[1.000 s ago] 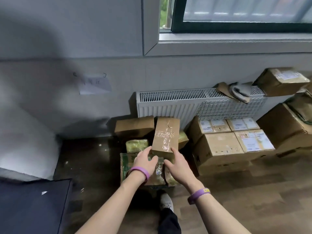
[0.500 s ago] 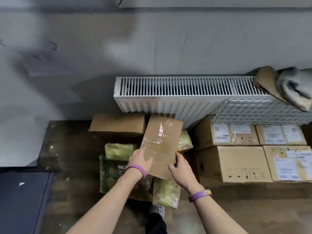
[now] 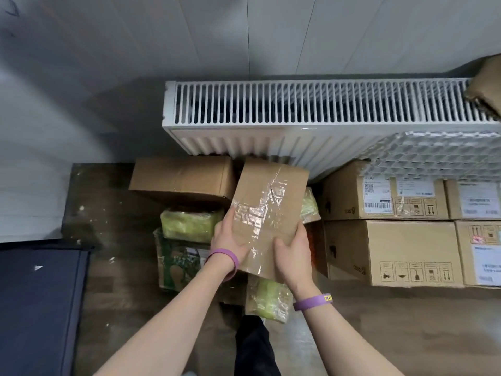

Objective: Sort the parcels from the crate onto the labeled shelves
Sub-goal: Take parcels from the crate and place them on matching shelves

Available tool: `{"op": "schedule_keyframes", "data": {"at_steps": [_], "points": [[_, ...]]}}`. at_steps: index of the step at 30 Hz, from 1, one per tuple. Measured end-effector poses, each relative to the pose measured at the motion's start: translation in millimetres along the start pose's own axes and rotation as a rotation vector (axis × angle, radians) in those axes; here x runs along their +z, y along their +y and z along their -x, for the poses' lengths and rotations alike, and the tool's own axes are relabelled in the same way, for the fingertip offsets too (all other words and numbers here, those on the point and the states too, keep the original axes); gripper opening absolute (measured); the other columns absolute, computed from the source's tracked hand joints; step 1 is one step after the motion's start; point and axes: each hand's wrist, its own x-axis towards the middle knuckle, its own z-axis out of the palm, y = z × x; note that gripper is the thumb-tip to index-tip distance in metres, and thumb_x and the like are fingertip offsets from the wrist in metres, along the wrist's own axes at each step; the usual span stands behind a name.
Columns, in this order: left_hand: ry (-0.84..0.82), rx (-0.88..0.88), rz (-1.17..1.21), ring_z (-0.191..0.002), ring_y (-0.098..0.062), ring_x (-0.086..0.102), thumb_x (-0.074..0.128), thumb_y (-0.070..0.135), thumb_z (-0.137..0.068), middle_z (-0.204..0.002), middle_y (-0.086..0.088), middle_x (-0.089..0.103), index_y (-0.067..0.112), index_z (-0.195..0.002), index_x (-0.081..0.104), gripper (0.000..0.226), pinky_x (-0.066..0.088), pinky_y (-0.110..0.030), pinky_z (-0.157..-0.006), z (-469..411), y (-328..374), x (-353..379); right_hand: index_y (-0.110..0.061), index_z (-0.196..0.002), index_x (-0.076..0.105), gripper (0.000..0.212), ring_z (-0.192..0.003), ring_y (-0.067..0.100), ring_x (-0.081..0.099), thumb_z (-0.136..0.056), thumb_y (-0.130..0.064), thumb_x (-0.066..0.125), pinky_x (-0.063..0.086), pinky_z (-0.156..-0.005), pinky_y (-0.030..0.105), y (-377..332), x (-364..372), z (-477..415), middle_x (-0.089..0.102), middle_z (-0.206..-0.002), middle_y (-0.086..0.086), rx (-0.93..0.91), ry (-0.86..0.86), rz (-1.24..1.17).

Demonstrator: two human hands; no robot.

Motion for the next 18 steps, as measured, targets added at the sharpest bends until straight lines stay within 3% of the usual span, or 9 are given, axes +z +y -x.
{"op": "schedule_keyframes", "data": {"at_steps": [4,7,9,11,15,18], "points": [[0.013,0.000,0.099,-0.131,-0.028,0.039,0.069,-0.001,-0.074,-0.147,-0.001,0.028,0.046,-0.147,0.019,0.100,0.037,-0.038,-0.105,32,3,-9,-0.015,-0.143,0.039,0.043,-0.124,0.024,0.052,-0.100,-0.021,0.039,0.042,-0.096,0.035,-11,-16,29,0.055,-0.136,0.003,0.029,0.129,-0.072],[0.033,0.006,0.092,-0.131,-0.030,0.039,0.070,0.000,-0.074,-0.146,-0.001,0.029,0.045,-0.146,0.019,0.099,0.038,-0.042,-0.106,61,11,-28,-0.016,-0.144,0.042,0.044,-0.120,0.027,0.050,-0.101,-0.011,0.032,0.037,-0.091,0.031,-21,-28,50,0.053,-0.133,0.011,-0.037,0.109,0.019],[0.064,0.002,0.127,-0.133,-0.030,0.037,0.070,0.000,-0.076,-0.147,-0.001,0.029,0.044,-0.147,0.020,0.097,0.038,-0.044,-0.106,82,16,-48,-0.019,-0.137,0.053,0.043,-0.114,0.023,0.052,-0.099,-0.008,0.035,0.037,-0.087,0.028,-40,-31,67,0.056,-0.127,0.010,-0.110,0.092,0.009],[0.095,0.011,0.212,-0.136,-0.027,0.034,0.070,0.000,-0.077,-0.150,0.000,0.029,0.040,-0.148,0.021,0.095,0.037,-0.044,-0.107,105,15,-75,-0.020,-0.130,0.060,0.039,-0.110,0.015,0.052,-0.098,-0.007,0.041,0.039,-0.093,0.027,-67,-31,86,0.059,-0.124,0.007,-0.215,0.072,-0.052],[0.205,0.040,0.409,-0.136,-0.020,0.036,0.073,0.005,-0.078,-0.150,0.003,0.034,0.037,-0.149,0.018,0.095,0.035,-0.044,-0.111,154,-1,-134,-0.022,-0.125,0.060,0.030,-0.117,0.013,0.051,-0.096,-0.021,0.057,0.040,-0.107,0.039,-127,-13,126,0.060,-0.123,0.001,-0.439,-0.055,-0.052],[0.298,0.049,0.551,-0.134,-0.018,0.039,0.072,0.003,-0.079,-0.151,0.002,0.035,0.034,-0.150,0.017,0.095,0.034,-0.038,-0.112,195,-26,-174,-0.014,-0.146,0.032,0.070,-0.125,0.012,0.043,-0.089,-0.037,0.066,0.032,-0.105,0.025,-164,2,169,0.043,-0.145,0.003,-0.378,-0.240,-0.065]]}}
